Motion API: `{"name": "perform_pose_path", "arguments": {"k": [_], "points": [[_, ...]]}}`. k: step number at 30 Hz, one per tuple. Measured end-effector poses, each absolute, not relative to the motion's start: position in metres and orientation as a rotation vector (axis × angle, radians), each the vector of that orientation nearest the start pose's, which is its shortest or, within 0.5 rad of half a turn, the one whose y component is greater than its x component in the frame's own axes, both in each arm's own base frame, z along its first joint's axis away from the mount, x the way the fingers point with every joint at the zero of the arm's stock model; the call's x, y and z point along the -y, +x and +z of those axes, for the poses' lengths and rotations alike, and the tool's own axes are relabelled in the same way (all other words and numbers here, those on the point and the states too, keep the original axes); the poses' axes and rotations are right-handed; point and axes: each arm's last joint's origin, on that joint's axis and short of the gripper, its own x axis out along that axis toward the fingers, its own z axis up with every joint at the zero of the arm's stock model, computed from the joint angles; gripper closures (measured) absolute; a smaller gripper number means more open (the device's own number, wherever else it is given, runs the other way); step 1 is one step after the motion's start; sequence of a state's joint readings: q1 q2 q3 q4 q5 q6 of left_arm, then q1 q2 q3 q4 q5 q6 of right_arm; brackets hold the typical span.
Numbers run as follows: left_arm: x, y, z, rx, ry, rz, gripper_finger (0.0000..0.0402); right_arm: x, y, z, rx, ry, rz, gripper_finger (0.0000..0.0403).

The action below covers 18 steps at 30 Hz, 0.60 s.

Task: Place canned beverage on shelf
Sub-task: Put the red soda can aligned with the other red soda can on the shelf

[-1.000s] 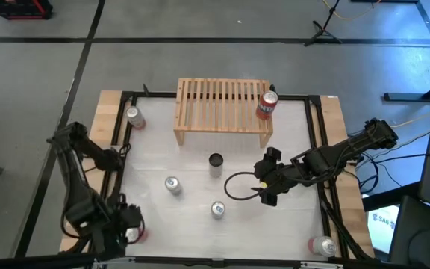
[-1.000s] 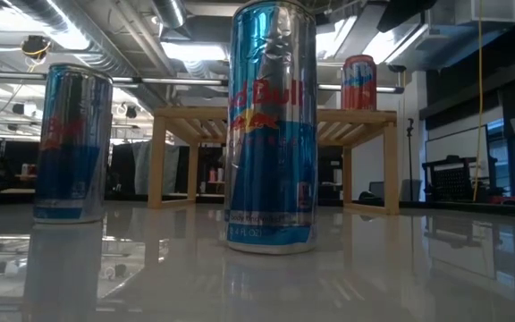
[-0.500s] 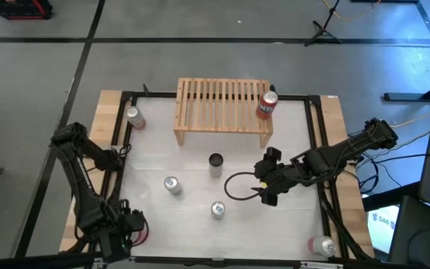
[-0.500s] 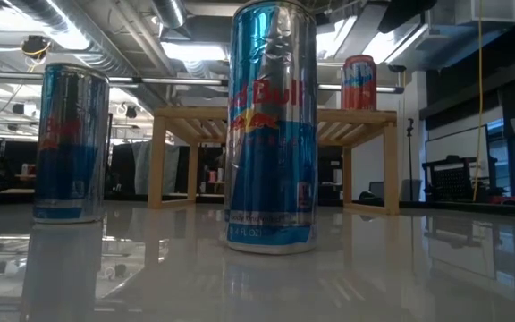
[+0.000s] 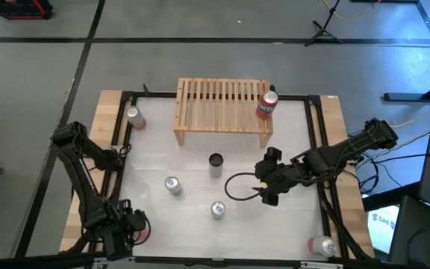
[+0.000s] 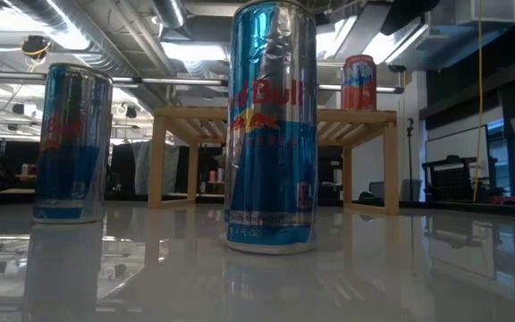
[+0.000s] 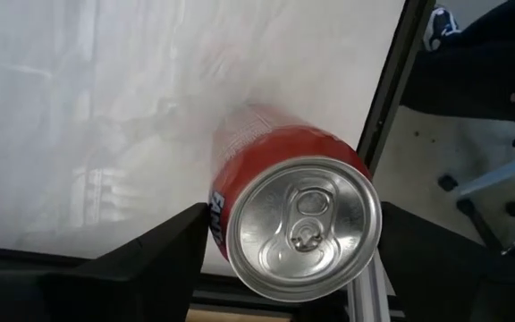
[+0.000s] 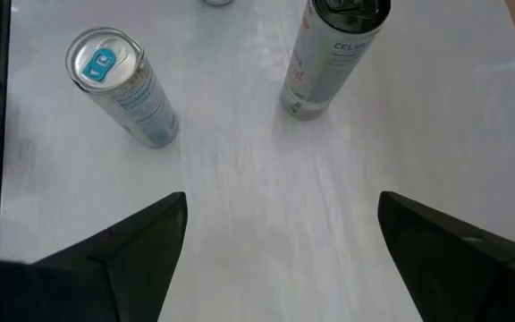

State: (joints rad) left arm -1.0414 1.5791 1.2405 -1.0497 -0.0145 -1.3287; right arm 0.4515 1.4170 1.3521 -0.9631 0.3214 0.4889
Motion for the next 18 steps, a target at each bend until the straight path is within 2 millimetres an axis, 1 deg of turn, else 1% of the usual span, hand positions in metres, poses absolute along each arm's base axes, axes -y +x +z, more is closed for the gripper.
{"name": "perform_pose_path", "arguments": {"k": [7, 18], "points": [[0.249, 0.147, 0.237, -1.462, -0.347, 0.096, 0.0104, -0.112, 0.253, 0.327, -0.951, 0.060, -0.117, 0.0047], [0.252, 0.149, 0.235, -1.433, -0.349, 0.068, 0.0104, -0.112, 0.253, 0.327, -0.951, 0.060, -0.116, 0.0047]]}}
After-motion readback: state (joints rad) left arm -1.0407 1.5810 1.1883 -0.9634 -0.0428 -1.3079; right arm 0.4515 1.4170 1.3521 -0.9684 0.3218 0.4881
